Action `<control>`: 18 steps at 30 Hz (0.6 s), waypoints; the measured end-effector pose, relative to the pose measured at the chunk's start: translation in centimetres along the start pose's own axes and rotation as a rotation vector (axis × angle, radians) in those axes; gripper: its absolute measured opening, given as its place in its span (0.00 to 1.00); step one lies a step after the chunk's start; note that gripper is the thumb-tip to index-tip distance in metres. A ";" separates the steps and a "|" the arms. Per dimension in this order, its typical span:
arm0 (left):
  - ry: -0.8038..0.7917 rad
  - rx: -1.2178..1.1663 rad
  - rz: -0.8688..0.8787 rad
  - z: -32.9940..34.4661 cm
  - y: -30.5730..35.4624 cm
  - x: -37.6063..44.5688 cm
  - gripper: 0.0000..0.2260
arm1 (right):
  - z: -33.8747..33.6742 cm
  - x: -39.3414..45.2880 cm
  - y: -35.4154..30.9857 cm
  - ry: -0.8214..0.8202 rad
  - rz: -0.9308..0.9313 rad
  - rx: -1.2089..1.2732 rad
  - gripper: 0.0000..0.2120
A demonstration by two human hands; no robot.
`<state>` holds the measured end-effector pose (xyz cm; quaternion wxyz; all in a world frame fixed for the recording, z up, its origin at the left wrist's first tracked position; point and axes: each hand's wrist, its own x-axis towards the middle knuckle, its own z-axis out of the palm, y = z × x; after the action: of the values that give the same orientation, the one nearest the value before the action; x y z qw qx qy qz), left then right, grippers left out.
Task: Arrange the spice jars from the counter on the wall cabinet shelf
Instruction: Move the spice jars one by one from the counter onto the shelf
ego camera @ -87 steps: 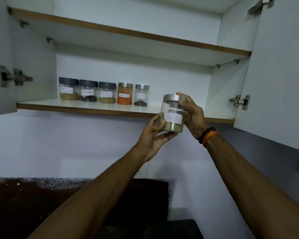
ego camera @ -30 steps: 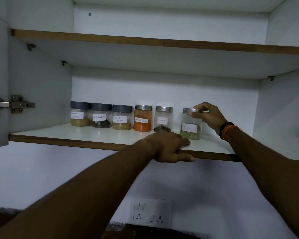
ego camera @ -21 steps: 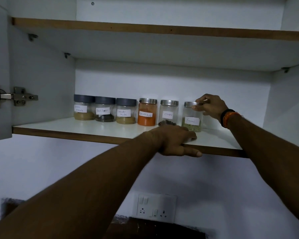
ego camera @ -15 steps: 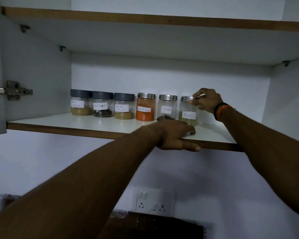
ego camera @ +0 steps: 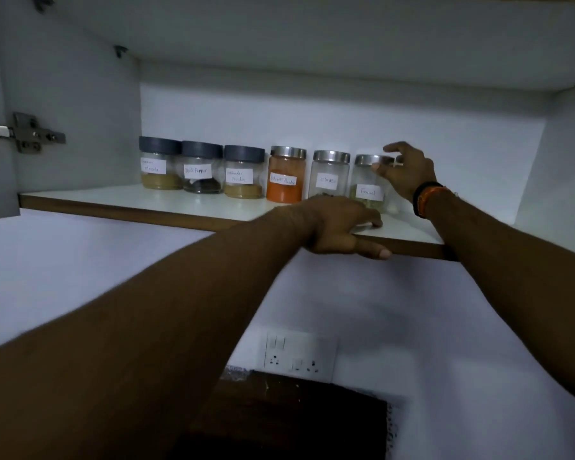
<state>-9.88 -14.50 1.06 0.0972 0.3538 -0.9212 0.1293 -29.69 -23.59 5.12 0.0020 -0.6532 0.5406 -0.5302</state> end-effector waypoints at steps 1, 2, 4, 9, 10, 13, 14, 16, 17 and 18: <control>0.000 0.004 -0.006 0.0 0.0 -0.1 0.35 | -0.3 -0.4 -0.3 0.030 -0.005 -0.011 0.22; -0.002 0.008 -0.009 -0.1 0.1 -0.1 0.35 | -0.6 -0.8 -0.7 0.058 -0.006 -0.010 0.23; 0.000 0.000 -0.009 -0.1 0.2 -0.3 0.35 | -1.1 -2.0 -1.4 0.086 -0.015 -0.002 0.23; 0.018 0.015 0.002 -0.2 0.2 -0.6 0.36 | -2.5 -6.2 -3.3 0.078 -0.059 0.058 0.19; 0.018 0.031 0.002 -0.3 0.4 -0.7 0.37 | -2.9 -7.1 -3.7 0.081 -0.054 0.079 0.17; 0.020 0.071 -0.030 -0.2 0.5 -0.9 0.35 | -3.6 -9.7 -4.8 0.095 -0.025 0.151 0.14; 0.018 0.079 -0.044 -0.2 0.6 -1.1 0.35 | -3.8 -10.6 -5.0 0.104 -0.025 0.157 0.12; 0.014 0.090 -0.063 -0.1 1.1 -1.6 0.34 | -4.0 -12.4 -5.3 0.118 -0.038 0.141 0.11; 0.022 0.103 -0.069 0.1 1.3 -1.7 0.33 | -3.9 -13.2 -5.4 0.120 -0.046 0.129 0.11; 0.040 0.127 -0.071 0.2 1.7 -2.1 0.32 | -3.8 -14.2 -5.4 0.118 -0.057 0.113 0.10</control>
<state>-9.51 -12.09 0.02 0.0975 0.3890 -0.8960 0.1909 -26.45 -9.06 0.12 -0.0082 -0.6346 0.4904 -0.5973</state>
